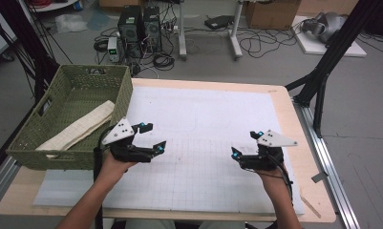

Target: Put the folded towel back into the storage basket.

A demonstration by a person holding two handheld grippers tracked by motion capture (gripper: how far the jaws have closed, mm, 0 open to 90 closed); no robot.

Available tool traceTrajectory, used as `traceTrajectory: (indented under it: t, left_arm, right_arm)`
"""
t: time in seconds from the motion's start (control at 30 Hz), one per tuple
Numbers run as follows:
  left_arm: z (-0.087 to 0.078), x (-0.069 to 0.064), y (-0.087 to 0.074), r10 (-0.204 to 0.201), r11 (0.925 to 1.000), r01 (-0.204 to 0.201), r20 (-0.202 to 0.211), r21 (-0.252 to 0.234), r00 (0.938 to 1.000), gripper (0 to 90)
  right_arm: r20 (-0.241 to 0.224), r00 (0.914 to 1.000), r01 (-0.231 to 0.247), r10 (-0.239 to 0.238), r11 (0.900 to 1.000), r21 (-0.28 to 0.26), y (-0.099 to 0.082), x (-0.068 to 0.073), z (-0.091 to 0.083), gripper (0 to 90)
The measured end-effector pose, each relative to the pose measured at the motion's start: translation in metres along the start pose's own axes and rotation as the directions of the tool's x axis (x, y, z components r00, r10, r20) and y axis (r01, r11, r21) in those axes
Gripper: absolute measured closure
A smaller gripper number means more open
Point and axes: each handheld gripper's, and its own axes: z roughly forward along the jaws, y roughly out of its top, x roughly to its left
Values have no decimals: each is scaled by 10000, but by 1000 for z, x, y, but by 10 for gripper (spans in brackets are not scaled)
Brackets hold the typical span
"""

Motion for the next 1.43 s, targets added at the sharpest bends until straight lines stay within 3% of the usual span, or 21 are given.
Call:
traceTrajectory:
  t: [0.2, 0.37, 0.7, 1.43]
  left_arm:
    - [11, -9, -14, -33, 9992, 35, -50, 405, 10000, 194]
    - [13, -10, -25, -239, 9984, 251, -238, 506, 9994, 199]
    - [12, -10, -37, -273, 9972, 295, -327, 681, 9991, 202]
    - [9, -7, -39, -286, 9971, 318, -466, 693, 9985, 208]
  right_arm:
    - [133, 9992, -370, 369, 9993, 87, -18, -1, -3, 118]
    - [246, 9989, -415, 409, 9988, 255, -24, 1, -4, 118]
    - [327, 9991, -301, 287, 9987, 423, -29, 4, -2, 118]
    - [407, 9987, -309, 298, 9992, 266, -30, 3, -4, 118]
